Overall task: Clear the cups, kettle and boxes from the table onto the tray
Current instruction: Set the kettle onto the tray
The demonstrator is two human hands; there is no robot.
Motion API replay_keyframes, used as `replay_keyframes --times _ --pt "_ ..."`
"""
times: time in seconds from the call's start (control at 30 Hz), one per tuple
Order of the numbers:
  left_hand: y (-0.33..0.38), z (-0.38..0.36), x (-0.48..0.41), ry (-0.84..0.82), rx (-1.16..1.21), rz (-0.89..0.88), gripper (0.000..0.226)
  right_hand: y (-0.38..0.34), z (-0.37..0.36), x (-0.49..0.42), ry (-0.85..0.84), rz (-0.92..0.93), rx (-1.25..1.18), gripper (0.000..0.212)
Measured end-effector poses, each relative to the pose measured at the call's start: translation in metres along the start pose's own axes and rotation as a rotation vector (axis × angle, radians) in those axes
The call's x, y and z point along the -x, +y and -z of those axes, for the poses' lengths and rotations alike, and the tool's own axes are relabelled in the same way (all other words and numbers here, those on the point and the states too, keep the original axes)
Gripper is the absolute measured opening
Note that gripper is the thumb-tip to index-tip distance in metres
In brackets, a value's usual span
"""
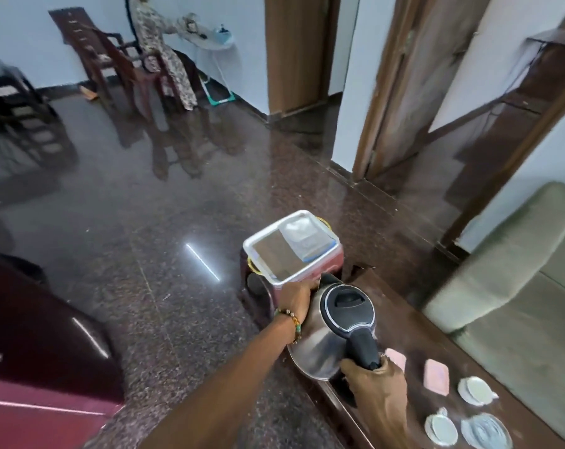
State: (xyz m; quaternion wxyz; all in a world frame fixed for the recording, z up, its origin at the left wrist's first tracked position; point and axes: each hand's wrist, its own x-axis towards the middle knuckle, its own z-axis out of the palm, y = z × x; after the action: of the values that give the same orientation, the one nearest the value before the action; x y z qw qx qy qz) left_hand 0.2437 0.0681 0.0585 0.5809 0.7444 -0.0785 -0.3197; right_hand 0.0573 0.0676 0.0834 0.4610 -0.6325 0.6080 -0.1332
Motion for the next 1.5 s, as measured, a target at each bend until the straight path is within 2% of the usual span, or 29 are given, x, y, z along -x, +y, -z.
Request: replay_keyframes --times 0.13,0.27,0.37,0.43,0.53,0.67,0.77,0.83,0.9,1.07,1.27,1.37,1.5 --pt "-0.003 0.037 -0.033 -0.036 -0.054 0.069 0.030 -0.022 -0.034 -0.013 -0.067 0.045 0.005 0.043" --pt "-0.006 0.056 -0.064 0.163 -0.024 0.101 0.015 -0.037 -0.069 -0.038 -0.158 0.011 0.006 0.042" --pt "-0.009 0.063 -0.091 0.205 -0.008 0.159 0.017 -0.049 -0.092 -0.061 -0.197 0.023 0.029 0.040" --pt "-0.004 0.066 -0.107 0.228 -0.041 0.129 0.019 -0.060 -0.103 -0.080 -0.211 0.038 0.047 0.038" --pt "-0.004 0.068 -0.139 0.177 -0.187 0.092 0.022 -0.073 -0.114 -0.104 -0.227 0.075 0.070 0.029" --pt "0.011 0.072 -0.175 0.153 -0.132 0.129 0.031 -0.096 -0.124 -0.135 -0.213 0.114 0.086 0.023" --pt "0.029 0.068 -0.197 0.255 -0.043 0.127 0.027 -0.113 -0.134 -0.156 -0.207 0.159 0.102 0.024" --pt "0.037 0.068 -0.214 0.303 0.075 0.197 0.021 -0.122 -0.143 -0.168 -0.204 0.175 0.111 0.026" --pt "0.038 0.069 -0.233 0.295 0.140 0.256 0.016 -0.129 -0.153 -0.180 -0.191 0.183 0.107 0.030" --pt "0.027 0.068 -0.291 0.273 0.173 0.285 0.026 -0.140 -0.189 -0.212 -0.158 0.133 0.113 0.034" --pt "0.016 0.072 -0.375 0.202 0.184 0.343 0.014 -0.154 -0.247 -0.263 -0.122 0.097 0.144 0.039" --pt "0.014 0.077 -0.413 0.192 0.190 0.432 0.024 -0.163 -0.274 -0.290 -0.126 0.084 0.145 0.035" --pt "0.004 0.074 -0.463 0.164 0.290 0.518 0.024 -0.163 -0.305 -0.327 -0.139 0.057 0.128 0.025"
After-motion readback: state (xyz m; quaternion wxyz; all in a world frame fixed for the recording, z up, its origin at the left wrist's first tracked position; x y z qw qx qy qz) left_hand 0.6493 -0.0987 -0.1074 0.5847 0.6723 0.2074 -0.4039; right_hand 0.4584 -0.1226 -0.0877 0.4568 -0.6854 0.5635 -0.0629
